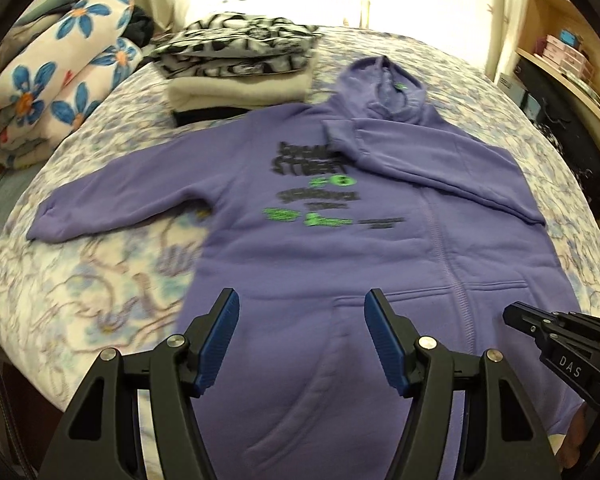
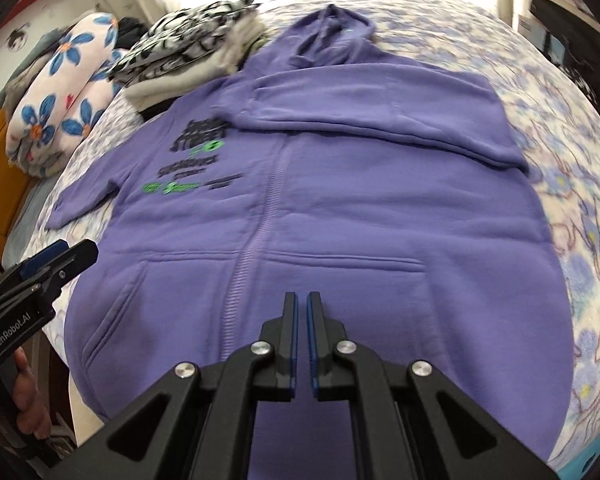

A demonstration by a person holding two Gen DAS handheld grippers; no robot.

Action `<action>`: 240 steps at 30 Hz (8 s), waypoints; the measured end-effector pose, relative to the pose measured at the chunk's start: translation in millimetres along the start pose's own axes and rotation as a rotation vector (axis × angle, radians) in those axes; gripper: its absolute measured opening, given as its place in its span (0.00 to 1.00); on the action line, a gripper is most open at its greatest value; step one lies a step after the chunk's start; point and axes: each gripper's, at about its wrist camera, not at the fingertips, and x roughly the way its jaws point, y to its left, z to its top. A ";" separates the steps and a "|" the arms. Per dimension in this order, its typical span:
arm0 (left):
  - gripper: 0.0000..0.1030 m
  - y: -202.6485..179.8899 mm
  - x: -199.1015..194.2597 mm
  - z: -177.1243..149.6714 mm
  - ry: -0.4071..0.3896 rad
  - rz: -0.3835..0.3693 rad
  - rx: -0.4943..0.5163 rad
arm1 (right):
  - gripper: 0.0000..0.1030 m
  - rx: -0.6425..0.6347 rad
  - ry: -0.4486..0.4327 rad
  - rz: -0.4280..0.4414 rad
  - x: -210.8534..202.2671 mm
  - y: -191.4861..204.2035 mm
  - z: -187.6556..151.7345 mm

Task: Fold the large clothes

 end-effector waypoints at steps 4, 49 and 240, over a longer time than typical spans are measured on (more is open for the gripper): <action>0.62 35.7 -2.0 -4.6 0.001 0.031 -0.055 | 0.04 -0.067 -0.002 0.007 1.6 28.1 1.8; 0.08 362.9 124.9 73.7 -0.118 -0.052 -0.862 | 0.04 -0.225 -0.010 0.121 119.6 193.0 93.1; 0.61 16.6 249.1 203.6 0.007 -0.014 0.005 | 0.07 0.125 -0.128 -0.077 114.2 -143.0 195.5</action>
